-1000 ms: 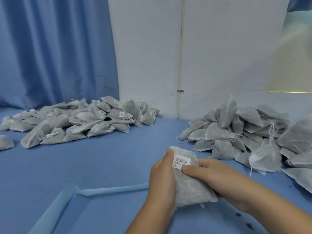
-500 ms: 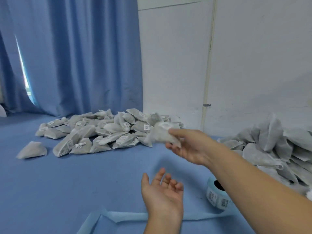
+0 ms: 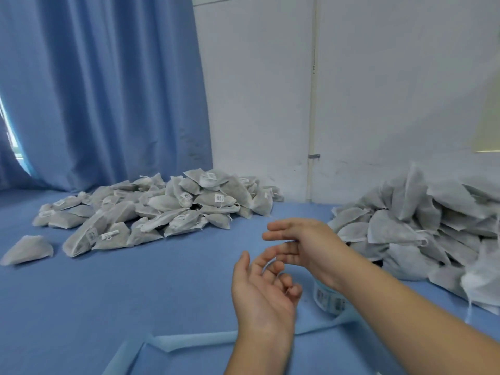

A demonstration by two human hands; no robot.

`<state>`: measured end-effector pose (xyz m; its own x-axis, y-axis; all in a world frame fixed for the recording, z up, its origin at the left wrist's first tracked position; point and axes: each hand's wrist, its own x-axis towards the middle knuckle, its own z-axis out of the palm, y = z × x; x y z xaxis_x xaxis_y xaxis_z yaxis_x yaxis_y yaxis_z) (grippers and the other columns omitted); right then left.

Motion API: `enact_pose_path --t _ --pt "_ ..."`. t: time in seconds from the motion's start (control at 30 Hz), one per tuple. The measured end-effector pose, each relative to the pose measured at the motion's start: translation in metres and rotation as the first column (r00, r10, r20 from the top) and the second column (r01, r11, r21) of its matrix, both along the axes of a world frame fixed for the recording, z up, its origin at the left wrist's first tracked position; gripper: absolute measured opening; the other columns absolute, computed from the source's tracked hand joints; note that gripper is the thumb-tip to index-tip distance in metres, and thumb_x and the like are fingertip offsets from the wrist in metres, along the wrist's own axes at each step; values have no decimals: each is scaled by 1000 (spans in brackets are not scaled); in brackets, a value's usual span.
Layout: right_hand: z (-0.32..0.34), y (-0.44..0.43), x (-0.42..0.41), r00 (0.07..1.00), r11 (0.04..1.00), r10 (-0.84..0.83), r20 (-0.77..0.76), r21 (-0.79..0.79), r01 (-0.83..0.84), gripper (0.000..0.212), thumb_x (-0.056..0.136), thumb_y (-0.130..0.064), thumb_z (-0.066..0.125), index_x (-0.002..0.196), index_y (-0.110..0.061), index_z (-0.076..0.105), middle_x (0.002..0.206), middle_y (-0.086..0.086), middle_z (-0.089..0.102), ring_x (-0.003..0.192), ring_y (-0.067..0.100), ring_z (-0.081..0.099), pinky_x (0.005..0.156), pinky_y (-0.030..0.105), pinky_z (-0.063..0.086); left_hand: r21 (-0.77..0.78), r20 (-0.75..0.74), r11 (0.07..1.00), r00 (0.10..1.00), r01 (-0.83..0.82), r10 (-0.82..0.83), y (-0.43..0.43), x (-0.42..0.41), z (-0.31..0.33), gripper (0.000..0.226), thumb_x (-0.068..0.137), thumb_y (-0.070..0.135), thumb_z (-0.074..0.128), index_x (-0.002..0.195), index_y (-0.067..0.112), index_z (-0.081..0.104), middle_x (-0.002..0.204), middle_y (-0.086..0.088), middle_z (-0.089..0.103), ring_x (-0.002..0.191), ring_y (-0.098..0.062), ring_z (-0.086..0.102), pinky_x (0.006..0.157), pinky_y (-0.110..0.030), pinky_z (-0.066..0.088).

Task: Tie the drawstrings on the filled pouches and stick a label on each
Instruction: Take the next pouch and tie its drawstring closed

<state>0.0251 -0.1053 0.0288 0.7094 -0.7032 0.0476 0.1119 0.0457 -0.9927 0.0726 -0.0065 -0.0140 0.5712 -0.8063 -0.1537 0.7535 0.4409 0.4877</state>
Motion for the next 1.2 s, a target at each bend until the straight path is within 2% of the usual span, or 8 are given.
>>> enact_pose_path --t 0.23,0.4,0.53,0.67,0.8,0.97,1.07,1.2 --pt "-23 24 -112 993 991 -102 -58 -90 97 30 90 6 43 83 -6 70 80 11 75 52 20 66 48 22 48 26 278 991 951 132 -134 -4 -16 -9 29 77 37 54 80 9 61 61 -5 53 44 -17 44 44 -24 35" --pt "-51 40 -179 964 974 -200 -175 -146 175 38 89 10 37 77 -5 70 77 10 74 48 19 62 46 21 45 99 480 962 834 256 -271 -4 -37 -16 28 70 36 55 68 11 68 62 -4 54 42 -14 45 40 -23 39" --pt "-60 21 -217 889 891 -438 -133 -200 408 31 89 5 44 91 -11 70 78 3 74 55 15 64 50 23 46 175 688 945 653 276 -318 -4 -61 -26 24 62 36 66 71 15 72 67 -5 57 47 -15 46 42 -23 39" --pt "-67 -17 -249 707 682 -671 -221 -559 472 47 91 -7 48 131 -31 50 84 -1 66 74 19 65 72 34 50 257 782 930 508 263 -361 -11 -98 -30 27 58 42 67 71 19 73 71 -3 61 50 -18 50 45 -24 39" --pt "-76 -40 -261 679 708 -643 -354 -611 353 80 89 -10 47 149 -45 9 89 11 68 80 26 64 77 36 50 355 907 933 217 66 -360 -24 -133 -35 9 78 28 63 79 35 69 69 15 63 56 -6 56 54 -14 41" --pt "-82 -50 -256 659 740 -612 -437 -609 284 83 86 -17 50 149 -48 5 109 -9 63 93 15 59 76 30 43 334 940 935 -23 -118 -339 -63 -157 -35 23 88 18 58 92 41 57 95 17 58 57 1 51 56 -11 39" --pt "-84 -53 -256 664 737 -607 -435 -621 267 79 88 -19 49 150 -46 9 125 -7 58 105 18 56 82 29 42 361 930 913 1 -189 -367 -94 -168 -28 29 88 18 57 114 33 55 107 16 53 77 1 53 66 -11 39" --pt "-89 -55 -256 665 712 -631 -401 -639 290 76 88 -20 49 150 -45 11 120 -3 62 107 20 57 77 28 39 440 898 883 99 -162 -429 -125 -182 -23 52 89 18 57 139 20 43 123 5 53 110 -21 59 98 -36 47"
